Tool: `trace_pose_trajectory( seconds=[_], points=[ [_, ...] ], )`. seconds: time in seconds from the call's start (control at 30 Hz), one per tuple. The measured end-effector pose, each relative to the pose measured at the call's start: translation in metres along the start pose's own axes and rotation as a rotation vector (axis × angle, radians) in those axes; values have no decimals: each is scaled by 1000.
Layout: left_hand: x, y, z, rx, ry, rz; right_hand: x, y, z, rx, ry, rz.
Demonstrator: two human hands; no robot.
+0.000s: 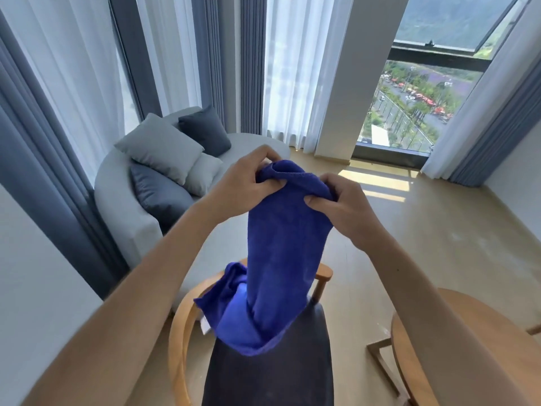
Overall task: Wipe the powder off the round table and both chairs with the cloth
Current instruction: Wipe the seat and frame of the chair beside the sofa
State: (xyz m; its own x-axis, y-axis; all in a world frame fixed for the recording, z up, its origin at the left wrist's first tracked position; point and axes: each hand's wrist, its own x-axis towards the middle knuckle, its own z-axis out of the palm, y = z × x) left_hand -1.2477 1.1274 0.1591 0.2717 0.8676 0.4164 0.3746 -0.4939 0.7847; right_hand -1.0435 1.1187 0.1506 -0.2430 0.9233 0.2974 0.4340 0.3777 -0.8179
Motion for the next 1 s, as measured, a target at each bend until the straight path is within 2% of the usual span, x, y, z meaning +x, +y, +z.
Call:
trace_pose_trajectory(
  seconds=[0.2, 0.4, 0.67, 0.83, 1.0],
  points=[
    [3, 6, -12, 84, 62, 63, 10, -19, -2, -13, 5, -78],
    [11, 21, -31, 63, 48, 127, 23, -42, -19, 43, 151, -174],
    [14, 26, -29, 75, 84, 81, 22, -43, -50, 63, 61, -222],
    [14, 39, -28, -54, -27, 53, 15, -34, -52, 29, 116, -194],
    [12, 52, -32, -135, -232, 15, 15, -31, -54, 4, 200, -195]
  ],
)
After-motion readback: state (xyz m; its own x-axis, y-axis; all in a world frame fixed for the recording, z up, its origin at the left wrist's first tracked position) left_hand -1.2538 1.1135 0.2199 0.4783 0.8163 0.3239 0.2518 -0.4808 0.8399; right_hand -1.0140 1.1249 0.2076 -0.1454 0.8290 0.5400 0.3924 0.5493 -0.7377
